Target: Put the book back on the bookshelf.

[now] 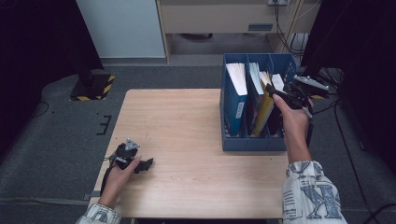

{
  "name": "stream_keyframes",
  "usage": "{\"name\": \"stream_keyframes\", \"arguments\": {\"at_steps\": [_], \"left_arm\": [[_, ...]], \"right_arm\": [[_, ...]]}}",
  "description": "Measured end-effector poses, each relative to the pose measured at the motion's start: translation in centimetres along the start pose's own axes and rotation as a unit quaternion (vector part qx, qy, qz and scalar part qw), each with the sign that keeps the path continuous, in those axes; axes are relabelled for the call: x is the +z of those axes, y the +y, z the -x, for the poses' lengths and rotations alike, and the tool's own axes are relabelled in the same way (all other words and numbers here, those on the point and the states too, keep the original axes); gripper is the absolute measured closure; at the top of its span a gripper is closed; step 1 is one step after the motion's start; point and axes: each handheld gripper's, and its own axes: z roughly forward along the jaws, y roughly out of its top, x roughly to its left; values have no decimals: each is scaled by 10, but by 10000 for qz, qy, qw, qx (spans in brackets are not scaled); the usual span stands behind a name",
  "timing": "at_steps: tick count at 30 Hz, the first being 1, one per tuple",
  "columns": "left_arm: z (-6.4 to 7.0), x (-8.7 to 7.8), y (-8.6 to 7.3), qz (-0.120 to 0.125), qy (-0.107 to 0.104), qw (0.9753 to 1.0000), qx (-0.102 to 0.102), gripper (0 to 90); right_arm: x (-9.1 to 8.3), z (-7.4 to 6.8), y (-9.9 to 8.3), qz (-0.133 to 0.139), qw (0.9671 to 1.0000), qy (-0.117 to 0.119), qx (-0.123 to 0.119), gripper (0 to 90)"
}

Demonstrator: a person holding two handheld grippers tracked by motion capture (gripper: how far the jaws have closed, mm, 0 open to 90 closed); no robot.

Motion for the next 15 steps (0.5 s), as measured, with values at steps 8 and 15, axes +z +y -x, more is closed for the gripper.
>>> {"name": "stream_keyframes", "arguments": {"at_steps": [8, 15], "left_arm": [[0, 0, 0, 1, 1, 10000, 2, 42], [0, 0, 0, 3, 3, 10000, 2, 41]], "right_arm": [[-3, 4, 0, 1, 10000, 36, -18, 173], [-6, 5, 0, 7, 10000, 49, -35, 140]]}}
